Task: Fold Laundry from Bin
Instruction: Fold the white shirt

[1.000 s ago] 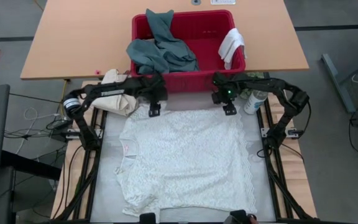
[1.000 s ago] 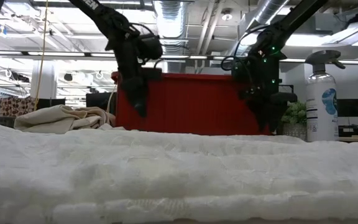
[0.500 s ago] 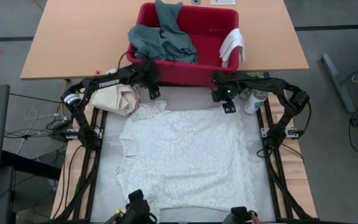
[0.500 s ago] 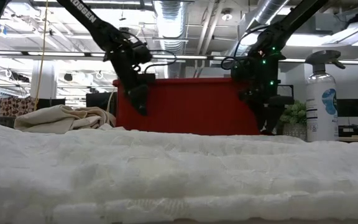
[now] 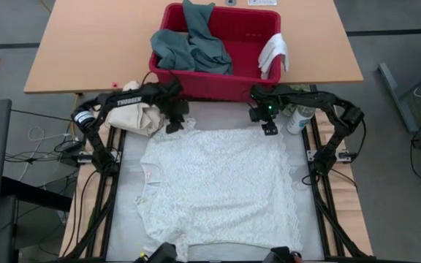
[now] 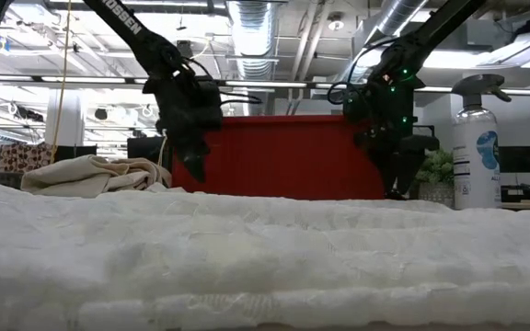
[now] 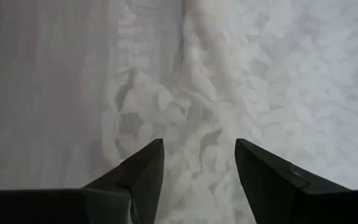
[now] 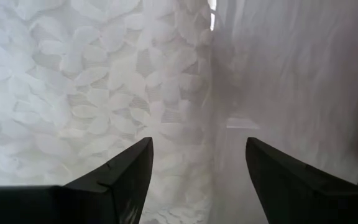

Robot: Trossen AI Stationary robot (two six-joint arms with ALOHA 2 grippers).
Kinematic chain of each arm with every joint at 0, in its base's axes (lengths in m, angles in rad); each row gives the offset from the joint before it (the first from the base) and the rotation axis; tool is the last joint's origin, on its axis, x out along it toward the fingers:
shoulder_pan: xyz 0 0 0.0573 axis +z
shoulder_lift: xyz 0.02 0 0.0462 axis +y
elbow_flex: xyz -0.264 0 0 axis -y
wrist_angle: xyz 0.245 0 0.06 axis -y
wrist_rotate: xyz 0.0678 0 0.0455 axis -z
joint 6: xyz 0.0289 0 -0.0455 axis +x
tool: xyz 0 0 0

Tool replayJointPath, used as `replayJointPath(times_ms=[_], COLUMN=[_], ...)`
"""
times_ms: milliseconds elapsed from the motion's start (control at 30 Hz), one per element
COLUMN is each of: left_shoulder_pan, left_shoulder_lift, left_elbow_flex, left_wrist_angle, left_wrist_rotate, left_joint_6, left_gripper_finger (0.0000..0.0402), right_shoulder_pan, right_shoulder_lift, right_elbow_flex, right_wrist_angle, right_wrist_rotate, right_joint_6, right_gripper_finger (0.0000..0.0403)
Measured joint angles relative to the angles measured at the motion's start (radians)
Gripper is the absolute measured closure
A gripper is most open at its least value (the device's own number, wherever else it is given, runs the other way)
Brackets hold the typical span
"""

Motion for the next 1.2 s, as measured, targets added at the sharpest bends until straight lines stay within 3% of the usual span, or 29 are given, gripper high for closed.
replayJointPath(times_ms=[300, 800, 967, 1067, 1200], left_shoulder_pan=[-0.007, -0.01, -0.016, -0.016, -0.017], left_shoulder_lift=[0.005, 0.118, 0.121, 0.121, 0.122], left_elbow_flex=[-0.07, -0.098, -0.097, -0.097, -0.098], left_wrist_angle=[0.114, 0.173, 0.179, 0.174, 0.171], left_wrist_rotate=[-0.09, -0.062, -0.088, -0.096, -0.104], left_joint_6=[-0.001, -0.065, -0.065, -0.065, -0.066], left_gripper_finger=[0.0214, 0.0214, 0.0214, 0.0218, 0.025], right_shoulder_pan=[0.0, 0.003, 0.014, 0.017, 0.028], right_shoulder_lift=[0.0, 0.002, 0.003, 0.003, 0.003], right_elbow_flex=[0.0, -0.063, -0.121, -0.14, -0.157], right_wrist_angle=[-0.001, 0.015, 0.073, 0.101, 0.109], right_wrist_rotate=[-0.012, -0.041, 0.038, 0.046, 0.049], right_joint_6=[-0.006, -0.064, -0.069, -0.069, -0.076], right_gripper_finger=[0.0121, 0.0121, 0.0125, 0.0149, 0.0229])
